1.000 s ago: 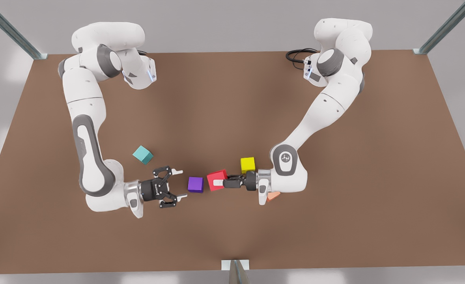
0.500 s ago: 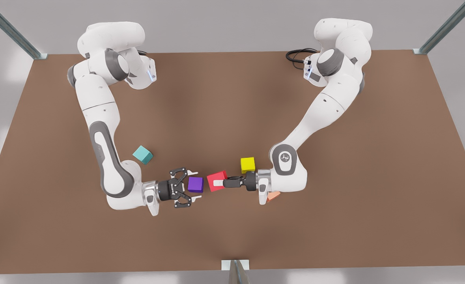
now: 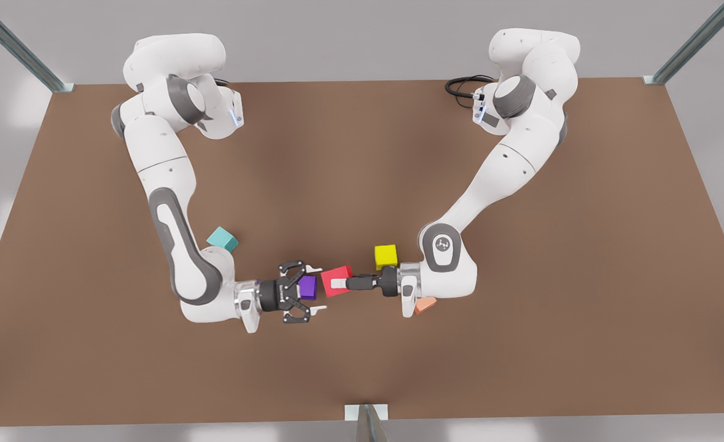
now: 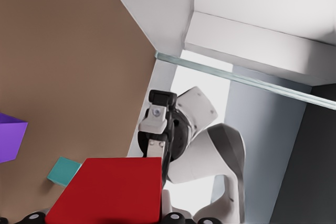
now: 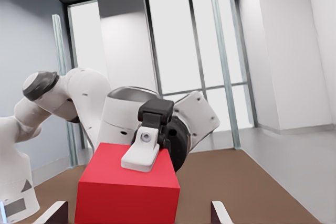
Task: Pick up red wooden cube and pass to hand red wooden cube and place in blue wooden cube
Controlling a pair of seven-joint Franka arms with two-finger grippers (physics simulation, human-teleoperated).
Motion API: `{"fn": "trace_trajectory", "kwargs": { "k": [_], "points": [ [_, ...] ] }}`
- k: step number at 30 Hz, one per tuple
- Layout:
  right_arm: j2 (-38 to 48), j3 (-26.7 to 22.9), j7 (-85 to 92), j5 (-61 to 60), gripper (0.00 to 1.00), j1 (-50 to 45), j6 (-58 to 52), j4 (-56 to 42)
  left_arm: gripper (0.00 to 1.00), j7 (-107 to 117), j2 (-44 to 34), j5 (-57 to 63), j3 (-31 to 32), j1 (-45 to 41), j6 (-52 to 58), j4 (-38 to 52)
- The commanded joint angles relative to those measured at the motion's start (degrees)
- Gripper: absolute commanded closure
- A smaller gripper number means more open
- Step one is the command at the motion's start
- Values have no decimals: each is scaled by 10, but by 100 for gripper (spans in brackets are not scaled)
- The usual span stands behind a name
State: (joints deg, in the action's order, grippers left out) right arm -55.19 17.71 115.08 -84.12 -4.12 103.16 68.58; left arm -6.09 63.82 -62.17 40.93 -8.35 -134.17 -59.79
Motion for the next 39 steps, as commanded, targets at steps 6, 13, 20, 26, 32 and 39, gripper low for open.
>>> {"fn": "trace_trajectory", "kwargs": {
  "k": [6,13,20,26,32,39],
  "points": [
    [1,8,50,-6,1,-10,28,1,45,-62,-1,-12,0,0,2,0],
    [1,8,50,-15,1,-34,56,5,46,-63,1,-12,0,-1,2,1],
    [-4,8,50,-16,3,-41,73,6,46,-62,0,-13,0,-3,-5,1],
    [-4,8,50,-15,43,-41,73,5,13,-62,0,-12,0,-4,-5,1],
    [-3,8,49,-18,45,-41,72,6,10,-63,-1,-9,0,1,-4,0],
    [-3,8,49,-18,45,-35,67,9,0,-64,-11,9,0,68,71,-17]
  ]
}}
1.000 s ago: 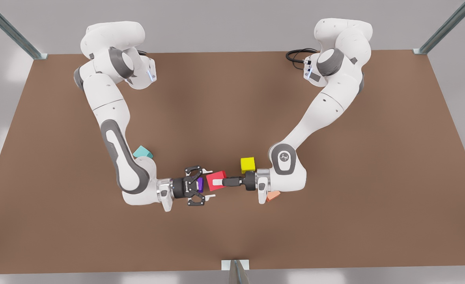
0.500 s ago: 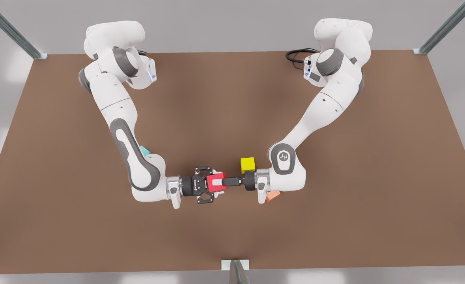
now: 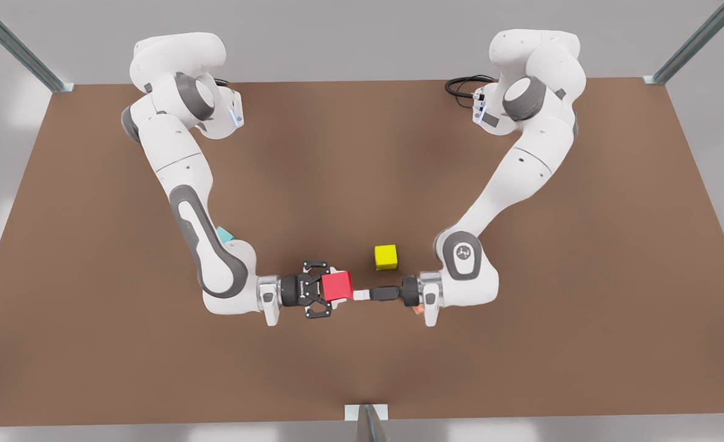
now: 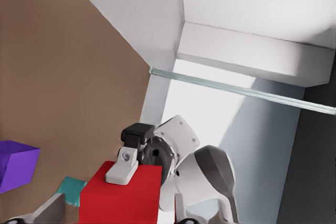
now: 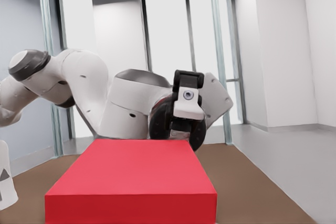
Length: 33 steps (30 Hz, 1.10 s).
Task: Pick up red wooden cube and pass to hand red wooden cube and place in blue wooden cube
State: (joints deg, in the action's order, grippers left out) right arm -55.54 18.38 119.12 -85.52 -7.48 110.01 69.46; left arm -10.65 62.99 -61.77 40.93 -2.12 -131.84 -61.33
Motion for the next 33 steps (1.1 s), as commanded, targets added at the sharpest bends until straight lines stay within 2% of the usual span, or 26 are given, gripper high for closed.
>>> {"fn": "trace_trajectory", "kwargs": {
  "k": [1,3,4,5,6,8,10,11,12,13,18,19,20,23,26,33],
  "points": [
    [1,0,8,7,45,12,-8,1,0,-15,-2,44,0,33,98,-2],
    [1,-6,9,27,45,41,-45,4,0,-13,-2,85,0,75,181,-1],
    [1,-6,8,55,45,57,-52,4,0,45,-15,174,-3,94,251,4],
    [1,-10,8,82,45,69,-53,4,0,165,-62,350,-1,113,368,13],
    [6,-50,-22,134,45,70,-53,-3,0,204,-139,608,0,119,595,43],
    [35,-93,-147,224,45,70,-53,-6,0,233,-199,770,0,119,654,48],
    [81,-103,-400,396,45,74,-62,-6,0,232,-231,785,2,132,667,50],
    [89,-104,-527,463,45,70,-70,-6,0,230,-259,783,-23,123,657,51],
    [98,-104,-633,511,45,67,-70,0,0,220,-418,726,-221,22,547,-129],
    [104,-104,-729,577,45,56,-70,3,0,110,-499,704,-305,-24,469,-242],
    [169,-103,-1049,715,46,34,-61,76,0,65,-477,694,-291,-27,530,-181],
    [232,-103,-1079,737,46,26,-4,166,0,65,-455,679,-291,-32,548,-124],
    [272,-104,-1080,740,46,25,37,230,0,60,-432,675,-297,-24,549,-100],
    [346,-103,-1114,809,46,17,54,308,0,56,-417,675,-296,-10,524,-59],
    [364,-104,-1136,832,46,19,60,350,0,56,-418,674,-292,-10,561,-54],
    [410,-104,-1136,846,46,26,126,480,0,56,-418,674,-292,-10,569,-51]
  ]
}}
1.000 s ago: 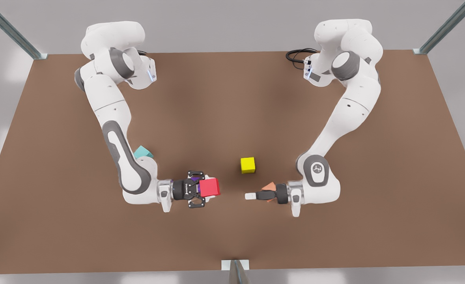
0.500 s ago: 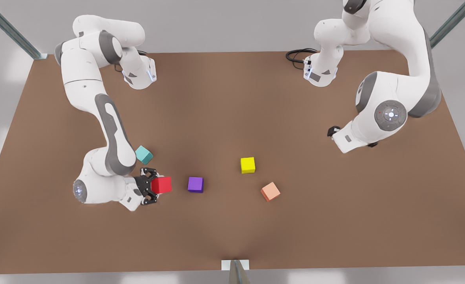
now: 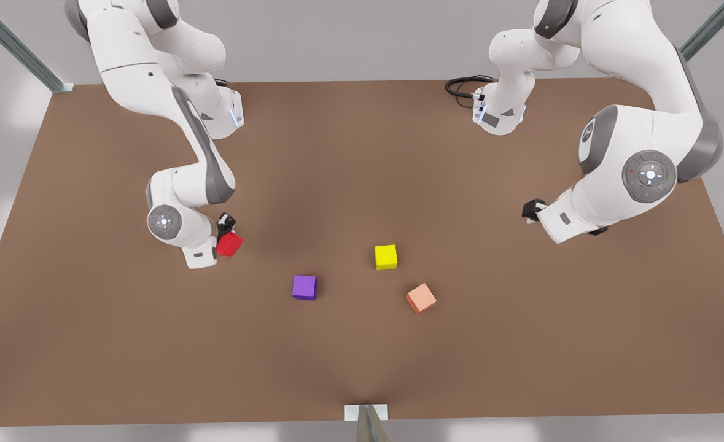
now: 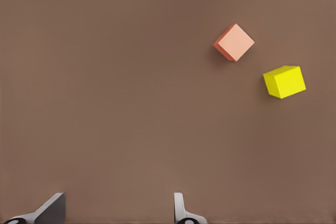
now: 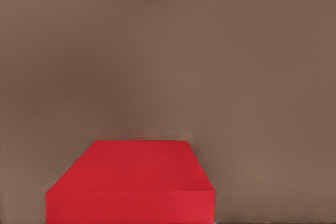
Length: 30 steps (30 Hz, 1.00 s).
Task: Pick up red wooden cube and pass to hand red wooden cube and place in blue wooden cube
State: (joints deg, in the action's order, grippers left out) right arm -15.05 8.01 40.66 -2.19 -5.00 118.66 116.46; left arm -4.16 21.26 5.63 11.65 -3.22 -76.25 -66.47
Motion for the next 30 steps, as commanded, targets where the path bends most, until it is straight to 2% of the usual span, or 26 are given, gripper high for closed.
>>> {"fn": "trace_trajectory", "kwargs": {
  "k": [1,13,30],
  "points": [
    [10,0,-351,12,46,1,40,17,0,-9,-1,0,0,0,13,0],
    [71,0,-349,35,46,10,114,132,0,-9,-1,-1,0,0,22,0],
    [56,-1,-348,66,46,25,214,182,0,-9,-1,-2,0,0,24,0]
  ]
}}
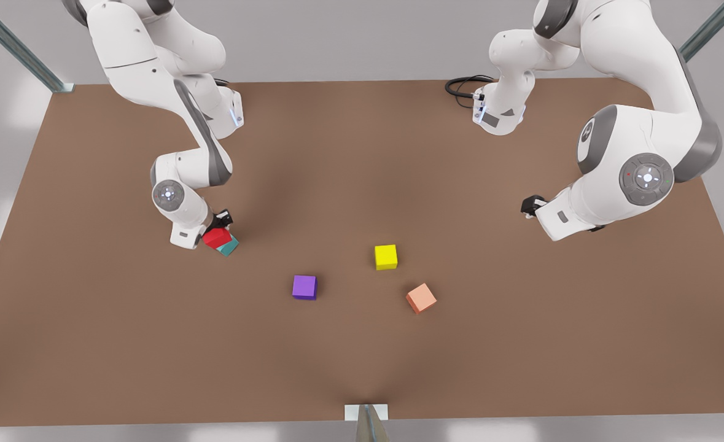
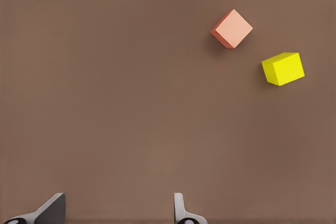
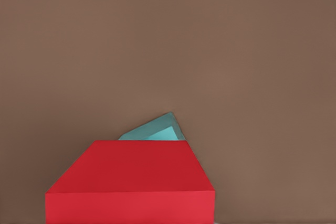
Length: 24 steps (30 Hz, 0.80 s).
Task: Pick up red wooden cube and pass to hand red wooden cube and place in blue wooden cube
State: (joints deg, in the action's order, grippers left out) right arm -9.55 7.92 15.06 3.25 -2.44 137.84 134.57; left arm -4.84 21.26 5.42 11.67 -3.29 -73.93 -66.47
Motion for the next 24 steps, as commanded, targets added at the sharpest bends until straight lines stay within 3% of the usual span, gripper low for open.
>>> {"fn": "trace_trajectory", "kwargs": {
  "k": [1,14,16,24],
  "points": [
    [0,0,-92,12,46,0,22,2,0,-2,-1,0,0,0,1,0],
    [-13,1,-95,31,43,11,37,8,0,-2,-1,0,0,-1,0,0],
    [-13,1,-100,30,0,11,37,8,0,-2,-1,1,0,-1,0,0],
    [-16,2,-100,30,0,11,29,-8,0,-2,-1,0,0,-1,1,0]
  ]
}}
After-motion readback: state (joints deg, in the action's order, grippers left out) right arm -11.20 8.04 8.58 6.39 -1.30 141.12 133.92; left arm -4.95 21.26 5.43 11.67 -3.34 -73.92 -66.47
